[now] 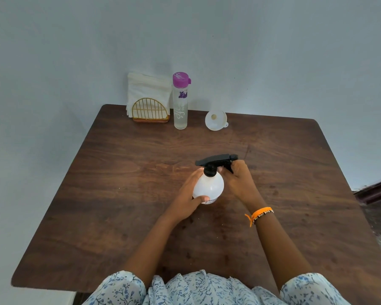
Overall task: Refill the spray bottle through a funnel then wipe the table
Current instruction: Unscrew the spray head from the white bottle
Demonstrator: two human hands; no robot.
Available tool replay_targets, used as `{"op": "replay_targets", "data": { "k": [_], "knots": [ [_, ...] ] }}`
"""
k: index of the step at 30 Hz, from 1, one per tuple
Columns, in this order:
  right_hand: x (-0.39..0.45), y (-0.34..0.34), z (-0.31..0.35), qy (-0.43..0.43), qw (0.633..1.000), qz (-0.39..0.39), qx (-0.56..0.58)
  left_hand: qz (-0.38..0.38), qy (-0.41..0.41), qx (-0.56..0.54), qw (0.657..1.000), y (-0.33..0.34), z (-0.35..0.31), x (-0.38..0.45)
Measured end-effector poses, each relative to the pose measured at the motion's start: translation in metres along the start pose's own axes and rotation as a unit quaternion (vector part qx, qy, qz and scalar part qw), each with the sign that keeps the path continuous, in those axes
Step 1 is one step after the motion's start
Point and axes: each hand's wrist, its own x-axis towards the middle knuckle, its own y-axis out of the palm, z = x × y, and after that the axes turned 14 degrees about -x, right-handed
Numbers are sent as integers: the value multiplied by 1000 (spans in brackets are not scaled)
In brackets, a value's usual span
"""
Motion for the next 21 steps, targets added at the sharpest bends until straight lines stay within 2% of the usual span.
{"op": "replay_targets", "data": {
  "k": [4,7,9,13,21],
  "knots": [
    [8,0,5,7,1000,22,9,1,-4,8,1000,0,-2,0],
    [0,4,4,29,997,-52,46,4,-7,3,1000,0,-3,-1],
    [-5,8,4,28,996,-74,48,5,-7,-4,1000,0,-4,-2],
    [-1,18,15,42,997,-49,39,3,-13,-4,1000,0,-6,-1],
    [-3,22,22,27,993,19,113,2,-17,35,999,-1,-4,1]
  ]
}}
